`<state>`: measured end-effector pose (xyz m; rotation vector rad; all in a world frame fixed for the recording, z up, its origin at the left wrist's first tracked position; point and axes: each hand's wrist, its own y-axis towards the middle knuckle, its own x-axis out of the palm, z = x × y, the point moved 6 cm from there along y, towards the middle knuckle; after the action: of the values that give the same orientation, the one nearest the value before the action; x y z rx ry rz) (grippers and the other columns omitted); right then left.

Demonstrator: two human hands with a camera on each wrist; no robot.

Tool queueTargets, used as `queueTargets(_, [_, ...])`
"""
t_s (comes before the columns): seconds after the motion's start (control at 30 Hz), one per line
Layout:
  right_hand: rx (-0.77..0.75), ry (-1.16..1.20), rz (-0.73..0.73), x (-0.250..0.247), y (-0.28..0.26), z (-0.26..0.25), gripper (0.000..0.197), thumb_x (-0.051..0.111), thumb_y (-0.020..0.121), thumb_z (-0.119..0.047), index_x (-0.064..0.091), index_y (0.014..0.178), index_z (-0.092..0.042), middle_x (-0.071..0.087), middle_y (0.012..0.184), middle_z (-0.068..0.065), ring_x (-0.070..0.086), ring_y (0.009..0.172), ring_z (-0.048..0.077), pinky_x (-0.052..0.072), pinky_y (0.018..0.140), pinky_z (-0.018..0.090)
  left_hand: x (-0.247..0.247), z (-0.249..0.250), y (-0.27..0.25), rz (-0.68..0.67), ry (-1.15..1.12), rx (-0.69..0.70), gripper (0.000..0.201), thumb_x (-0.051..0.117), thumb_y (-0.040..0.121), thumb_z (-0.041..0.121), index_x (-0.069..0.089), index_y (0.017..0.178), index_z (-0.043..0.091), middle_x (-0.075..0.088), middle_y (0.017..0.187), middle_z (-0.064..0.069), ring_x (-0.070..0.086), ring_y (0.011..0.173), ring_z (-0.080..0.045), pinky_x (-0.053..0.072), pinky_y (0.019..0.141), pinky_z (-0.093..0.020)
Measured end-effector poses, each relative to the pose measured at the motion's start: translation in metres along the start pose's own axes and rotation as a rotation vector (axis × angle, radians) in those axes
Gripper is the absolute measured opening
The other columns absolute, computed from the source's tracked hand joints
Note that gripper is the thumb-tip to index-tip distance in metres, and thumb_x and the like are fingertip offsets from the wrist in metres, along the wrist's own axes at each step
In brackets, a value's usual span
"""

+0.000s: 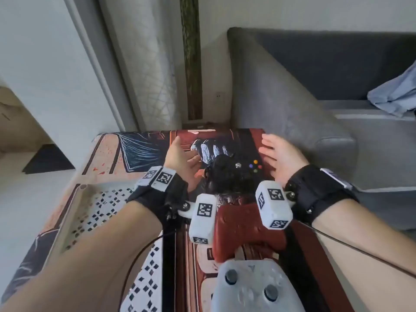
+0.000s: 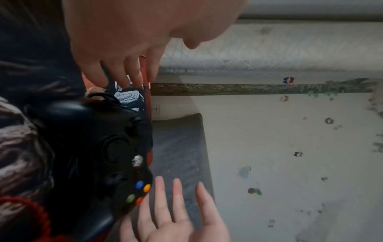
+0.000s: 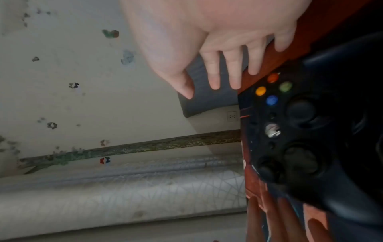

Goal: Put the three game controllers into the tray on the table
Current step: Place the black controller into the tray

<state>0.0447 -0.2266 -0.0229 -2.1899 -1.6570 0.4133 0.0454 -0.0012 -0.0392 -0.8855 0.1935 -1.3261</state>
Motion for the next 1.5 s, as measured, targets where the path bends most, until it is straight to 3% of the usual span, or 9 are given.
queueTargets(0.1, [0.027, 0.011, -0.009, -0.003, 0.020, 0.023, 0.042, 0.058, 0.091, -0.041, 0.061, 0.125, -0.017, 0.060, 0.130, 0.004, 0.056, 0.110, 0.019, 0.045, 0.095, 0.035, -0.004, -0.010, 0.023, -0.043, 0.047, 0.025, 0.072, 0.037, 0.092, 0.066, 0.055, 0.139, 0.014, 0.065, 0.123, -0.007, 0.058, 0.113, -0.022, 0.037, 0.105, -0.045])
queueTargets(0.3, [0.093, 0.062, -0.151, 0.014, 0.023, 0.044, 0.019, 0.063, 0.087, -0.035, 0.066, 0.087, -0.016, 0.067, 0.083, 0.007, 0.066, 0.072, 0.024, 0.052, 0.065, 0.032, 0.007, -0.029, 0.022, -0.143, 0.075, 0.030, 0.081, 0.033, 0.096, 0.065, 0.039, 0.150, 0.005, 0.042, 0.154, -0.014, 0.042, 0.138, -0.029, 0.028, 0.116, -0.045])
queueTargets(0.47, [0.071, -0.023, -0.094, 0.015, 0.038, 0.050, 0.063, 0.080, 0.042, -0.041, 0.074, 0.101, -0.019, 0.066, 0.127, 0.009, 0.064, 0.112, 0.029, 0.048, 0.100, 0.049, 0.018, -0.032, 0.000, -0.207, 0.221, 0.017, 0.079, 0.028, 0.100, 0.063, 0.036, 0.152, 0.003, 0.048, 0.149, -0.017, 0.045, 0.137, -0.031, 0.035, 0.104, -0.040])
queueTargets(0.6, [0.049, -0.027, -0.097, 0.013, 0.062, 0.050, 0.081, 0.085, 0.030, -0.042, 0.074, 0.108, -0.022, 0.062, 0.137, 0.007, 0.058, 0.123, 0.028, 0.042, 0.105, 0.048, 0.014, -0.024, 0.007, -0.211, 0.222, 0.065, 0.085, 0.040, 0.085, 0.070, 0.047, 0.146, 0.010, 0.057, 0.141, -0.018, 0.055, 0.128, -0.036, 0.044, 0.102, -0.047])
queueTargets(0.8, [-0.035, -0.022, -0.096, 0.047, -0.012, -0.007, 0.035, 0.073, 0.068, -0.031, 0.071, 0.098, -0.014, 0.072, 0.099, 0.015, 0.072, 0.087, 0.035, 0.055, 0.084, 0.057, 0.003, 0.011, -0.039, -0.188, 0.193, 0.147, 0.078, 0.032, 0.097, 0.067, 0.050, 0.144, 0.007, 0.054, 0.144, -0.015, 0.052, 0.132, -0.030, 0.040, 0.105, -0.045])
queueTargets(0.93, [-0.091, -0.035, -0.201, 0.093, -0.050, -0.026, 0.021, 0.065, 0.085, -0.031, 0.071, 0.095, -0.014, 0.069, 0.092, 0.011, 0.069, 0.086, 0.032, 0.057, 0.078, 0.042, -0.031, 0.034, -0.075, -0.162, 0.188, 0.172, 0.082, 0.027, 0.098, 0.068, 0.047, 0.146, 0.004, 0.055, 0.144, -0.015, 0.052, 0.130, -0.030, 0.041, 0.101, -0.042])
queueTargets(1.2, [-0.048, -0.081, -0.342, 0.208, -0.105, 0.006, 0.022, 0.067, 0.081, -0.026, 0.068, 0.097, -0.011, 0.072, 0.087, 0.014, 0.072, 0.087, 0.037, 0.056, 0.081, 0.053, -0.155, 0.055, -0.107, -0.014, 0.105, 0.188, 0.086, 0.035, 0.089, 0.074, 0.050, 0.132, 0.001, 0.059, 0.138, -0.014, 0.055, 0.126, -0.030, 0.031, 0.113, -0.046])
queueTargets(1.3, [-0.031, -0.093, -0.352, 0.236, -0.117, 0.031, 0.014, 0.067, 0.081, -0.023, 0.068, 0.088, -0.011, 0.070, 0.076, 0.013, 0.069, 0.072, 0.033, 0.057, 0.079, 0.048, -0.190, 0.049, -0.110, 0.054, 0.084, 0.200, 0.080, 0.032, 0.094, 0.069, 0.044, 0.140, 0.005, 0.064, 0.125, -0.019, 0.059, 0.119, -0.034, 0.040, 0.101, -0.045])
queueTargets(1.5, [-0.021, -0.145, -0.317, 0.262, -0.118, 0.062, 0.020, 0.067, 0.078, -0.025, 0.070, 0.092, -0.012, 0.071, 0.093, 0.014, 0.070, 0.091, 0.033, 0.055, 0.089, 0.052, -0.223, 0.039, -0.106, 0.053, -0.005, 0.140, 0.078, 0.030, 0.098, 0.066, 0.039, 0.148, 0.006, 0.040, 0.155, -0.013, 0.035, 0.143, -0.029, 0.026, 0.111, -0.042])
